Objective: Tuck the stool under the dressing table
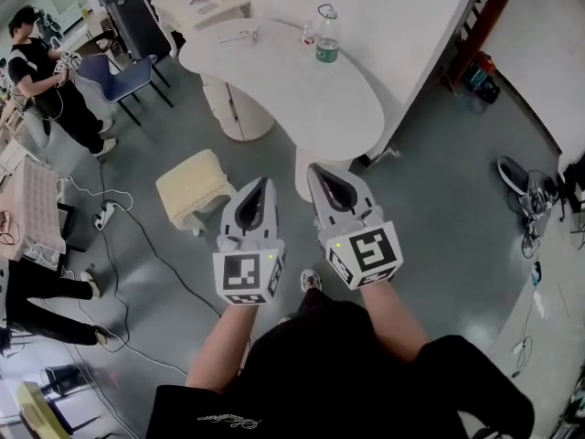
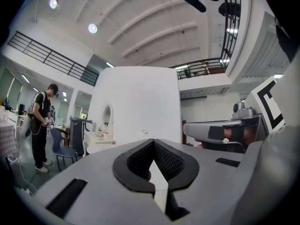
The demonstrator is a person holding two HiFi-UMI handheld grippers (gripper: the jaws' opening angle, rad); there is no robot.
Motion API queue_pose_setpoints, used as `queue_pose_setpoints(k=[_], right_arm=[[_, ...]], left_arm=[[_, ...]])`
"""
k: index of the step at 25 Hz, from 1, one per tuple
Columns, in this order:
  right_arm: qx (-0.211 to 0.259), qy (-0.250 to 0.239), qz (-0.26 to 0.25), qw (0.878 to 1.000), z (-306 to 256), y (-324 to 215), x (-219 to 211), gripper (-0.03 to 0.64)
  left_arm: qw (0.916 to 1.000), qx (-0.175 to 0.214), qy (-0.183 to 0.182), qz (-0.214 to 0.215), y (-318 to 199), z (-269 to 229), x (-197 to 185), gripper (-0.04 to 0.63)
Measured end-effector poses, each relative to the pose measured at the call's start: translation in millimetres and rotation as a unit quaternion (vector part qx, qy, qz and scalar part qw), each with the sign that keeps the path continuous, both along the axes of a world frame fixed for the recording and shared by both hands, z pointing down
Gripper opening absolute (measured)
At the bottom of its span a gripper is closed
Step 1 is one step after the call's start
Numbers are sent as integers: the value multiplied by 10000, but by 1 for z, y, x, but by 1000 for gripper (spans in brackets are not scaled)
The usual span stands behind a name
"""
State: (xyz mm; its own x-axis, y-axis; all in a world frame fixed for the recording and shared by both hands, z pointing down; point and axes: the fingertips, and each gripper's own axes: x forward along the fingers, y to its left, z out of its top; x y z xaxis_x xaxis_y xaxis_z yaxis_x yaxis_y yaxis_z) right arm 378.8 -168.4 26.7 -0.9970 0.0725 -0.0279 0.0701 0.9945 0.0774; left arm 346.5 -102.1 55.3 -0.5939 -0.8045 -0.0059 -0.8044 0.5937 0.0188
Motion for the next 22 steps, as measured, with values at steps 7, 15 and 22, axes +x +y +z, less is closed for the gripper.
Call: queue_pose_setpoints(k=[7,15,22], right_arm=[[-117,91,-45,9999,8,-44,-33,6],[-191,354,-189,9990,27,-77,-61,6],[-346,455,-857,9947,40,-57,-101,6]], left_arm=[[9999,-113,119,4,-45,11,-32,5],[9991,-282,299,-100,-77,27,-58,5],[9956,-492,431,-664,-58,39,-87,5]])
